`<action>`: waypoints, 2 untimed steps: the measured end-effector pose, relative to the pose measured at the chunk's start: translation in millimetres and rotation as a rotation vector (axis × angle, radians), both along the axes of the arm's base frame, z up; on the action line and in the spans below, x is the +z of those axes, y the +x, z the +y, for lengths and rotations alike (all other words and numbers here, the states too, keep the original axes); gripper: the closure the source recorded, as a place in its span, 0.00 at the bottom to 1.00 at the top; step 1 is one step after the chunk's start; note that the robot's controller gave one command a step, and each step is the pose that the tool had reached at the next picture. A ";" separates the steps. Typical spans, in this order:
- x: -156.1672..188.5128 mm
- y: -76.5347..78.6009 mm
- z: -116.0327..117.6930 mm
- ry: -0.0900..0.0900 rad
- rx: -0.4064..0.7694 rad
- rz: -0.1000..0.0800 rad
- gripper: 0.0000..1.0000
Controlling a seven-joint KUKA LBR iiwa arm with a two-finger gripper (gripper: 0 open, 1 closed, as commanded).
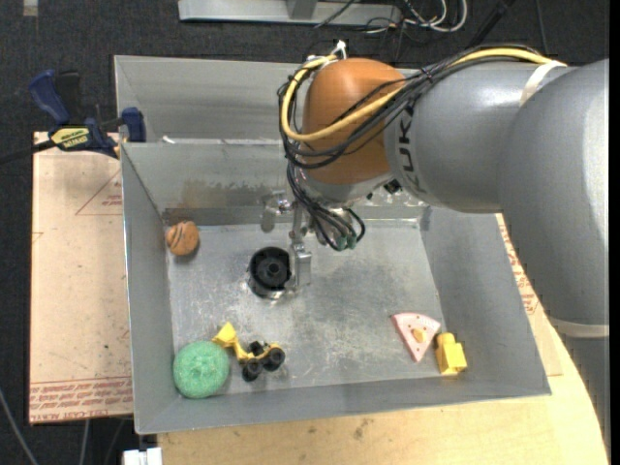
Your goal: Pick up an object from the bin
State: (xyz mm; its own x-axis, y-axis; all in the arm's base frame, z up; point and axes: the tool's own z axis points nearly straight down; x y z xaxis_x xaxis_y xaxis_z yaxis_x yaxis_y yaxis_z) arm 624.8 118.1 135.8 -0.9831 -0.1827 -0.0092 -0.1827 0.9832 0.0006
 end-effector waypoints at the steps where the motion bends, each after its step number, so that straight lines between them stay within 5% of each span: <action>1: -45.0 -2.2 1.3 -0.003 0.310 0.005 0.00; 2: -64.3 -7.5 -5.3 -0.001 0.258 0.003 1.00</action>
Offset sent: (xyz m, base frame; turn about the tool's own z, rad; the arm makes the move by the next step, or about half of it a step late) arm -0.0090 -0.0063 -0.0658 -0.2597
